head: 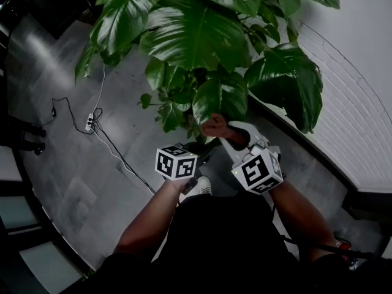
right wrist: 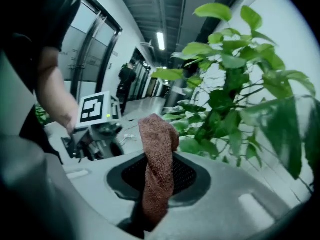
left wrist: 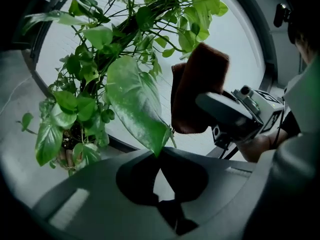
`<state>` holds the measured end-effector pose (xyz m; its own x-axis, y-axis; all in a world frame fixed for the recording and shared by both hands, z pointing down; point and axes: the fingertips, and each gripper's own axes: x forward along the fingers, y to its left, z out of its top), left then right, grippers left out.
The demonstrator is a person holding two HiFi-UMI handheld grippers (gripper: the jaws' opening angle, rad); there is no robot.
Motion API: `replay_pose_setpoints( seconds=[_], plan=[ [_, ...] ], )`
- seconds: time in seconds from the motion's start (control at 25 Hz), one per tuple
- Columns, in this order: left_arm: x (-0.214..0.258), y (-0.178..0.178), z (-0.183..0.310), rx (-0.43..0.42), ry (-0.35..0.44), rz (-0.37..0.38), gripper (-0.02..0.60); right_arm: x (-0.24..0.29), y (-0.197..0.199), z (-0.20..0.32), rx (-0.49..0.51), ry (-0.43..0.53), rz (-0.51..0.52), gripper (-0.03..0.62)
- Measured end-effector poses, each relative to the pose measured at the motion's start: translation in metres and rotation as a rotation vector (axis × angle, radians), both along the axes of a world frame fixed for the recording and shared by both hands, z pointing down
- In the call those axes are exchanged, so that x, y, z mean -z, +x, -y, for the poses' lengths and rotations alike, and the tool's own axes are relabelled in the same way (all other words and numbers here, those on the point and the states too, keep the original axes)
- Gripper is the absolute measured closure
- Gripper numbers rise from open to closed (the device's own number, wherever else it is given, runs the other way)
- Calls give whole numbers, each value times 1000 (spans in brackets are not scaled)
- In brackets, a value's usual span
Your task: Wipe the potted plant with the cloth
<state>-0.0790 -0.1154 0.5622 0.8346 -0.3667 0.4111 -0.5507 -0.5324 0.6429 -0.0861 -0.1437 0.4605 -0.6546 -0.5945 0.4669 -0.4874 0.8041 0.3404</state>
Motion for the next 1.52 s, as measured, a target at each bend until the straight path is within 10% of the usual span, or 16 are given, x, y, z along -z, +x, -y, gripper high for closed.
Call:
replay_pose_setpoints(
  seconds=[0.16,0.56,1.52],
  plan=[
    [0,2,-1,0,-2,-2,563,10,44,48,-211,62,35,523],
    [0,3,-1,7,-11,6,563,-12,56,102,-306,138,-26,523],
    [3,1,2,24,12,11,563,-69,46,72,-211,-31,-122,523]
  ],
)
